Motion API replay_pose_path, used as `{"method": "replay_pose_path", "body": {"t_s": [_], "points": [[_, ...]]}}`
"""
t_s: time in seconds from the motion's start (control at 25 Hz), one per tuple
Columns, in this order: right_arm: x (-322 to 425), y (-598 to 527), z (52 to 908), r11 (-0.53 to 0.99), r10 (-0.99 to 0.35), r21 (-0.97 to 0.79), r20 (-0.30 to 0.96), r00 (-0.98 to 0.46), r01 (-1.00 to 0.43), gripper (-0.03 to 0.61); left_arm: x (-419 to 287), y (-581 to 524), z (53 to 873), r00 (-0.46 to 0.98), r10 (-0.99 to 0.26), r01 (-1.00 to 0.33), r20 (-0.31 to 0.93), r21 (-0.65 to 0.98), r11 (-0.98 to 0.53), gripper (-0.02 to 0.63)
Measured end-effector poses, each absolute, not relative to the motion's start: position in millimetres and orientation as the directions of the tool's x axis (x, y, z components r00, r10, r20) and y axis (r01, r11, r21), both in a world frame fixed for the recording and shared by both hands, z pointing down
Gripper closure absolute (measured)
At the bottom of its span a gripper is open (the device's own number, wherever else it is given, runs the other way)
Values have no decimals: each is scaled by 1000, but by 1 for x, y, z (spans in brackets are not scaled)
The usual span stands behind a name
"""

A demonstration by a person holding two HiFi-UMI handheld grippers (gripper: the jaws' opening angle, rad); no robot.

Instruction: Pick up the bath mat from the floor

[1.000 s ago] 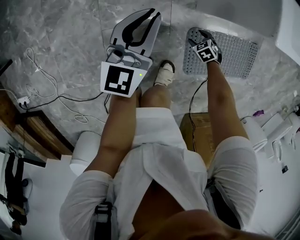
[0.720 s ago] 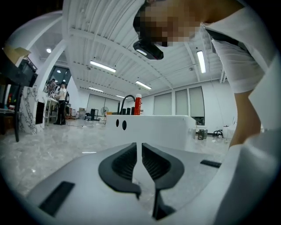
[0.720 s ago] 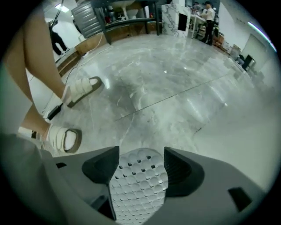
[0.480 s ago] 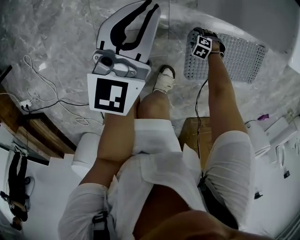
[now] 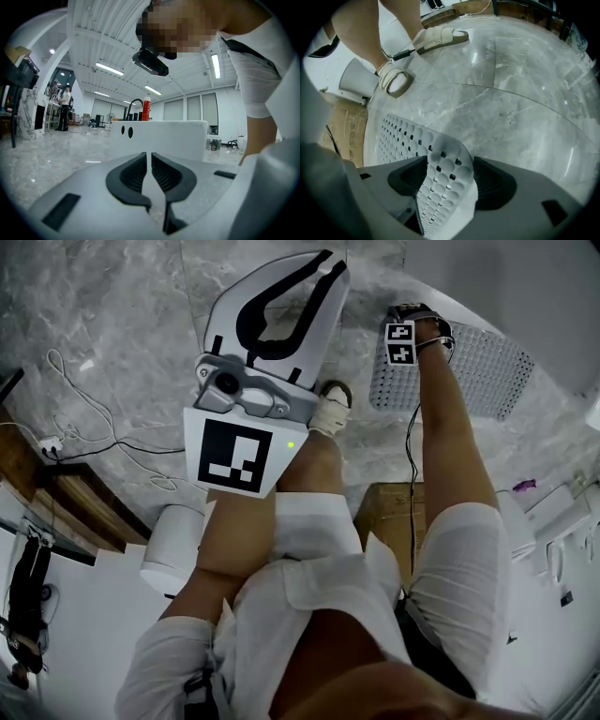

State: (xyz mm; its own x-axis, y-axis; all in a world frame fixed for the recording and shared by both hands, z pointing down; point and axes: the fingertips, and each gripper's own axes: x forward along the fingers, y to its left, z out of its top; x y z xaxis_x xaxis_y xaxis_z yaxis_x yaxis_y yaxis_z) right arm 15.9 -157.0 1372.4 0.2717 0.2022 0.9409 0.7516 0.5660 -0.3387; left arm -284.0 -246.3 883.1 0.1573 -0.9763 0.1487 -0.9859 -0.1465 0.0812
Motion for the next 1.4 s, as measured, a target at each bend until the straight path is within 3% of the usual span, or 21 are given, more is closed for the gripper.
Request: {"method": "replay_pose_path", "body": {"t_s": [0.16, 0.24, 0.48, 0.88, 1.4], "points": [[18, -160, 1378, 543, 142, -282, 959, 245, 791, 272, -286, -248, 884, 162, -976, -985, 146, 82, -152, 583], [19, -159, 1380, 528, 115, -287, 957, 267, 800, 377, -289, -248, 886, 165, -975, -984, 146, 85, -153, 583], [35, -148, 1358, 563, 114, -337, 936, 333, 754, 466, -296, -244, 890, 154, -975, -986, 159, 91, -140, 583], [60, -152, 1245, 766, 139, -312, 934, 330, 562, 487, -306, -191, 886, 110, -942, -987, 318, 149, -65, 583], [-13, -180, 1053, 966, 127, -146, 987, 100, 213, 497, -336, -186, 705, 19, -970, -992, 242, 124, 11, 584]]}}
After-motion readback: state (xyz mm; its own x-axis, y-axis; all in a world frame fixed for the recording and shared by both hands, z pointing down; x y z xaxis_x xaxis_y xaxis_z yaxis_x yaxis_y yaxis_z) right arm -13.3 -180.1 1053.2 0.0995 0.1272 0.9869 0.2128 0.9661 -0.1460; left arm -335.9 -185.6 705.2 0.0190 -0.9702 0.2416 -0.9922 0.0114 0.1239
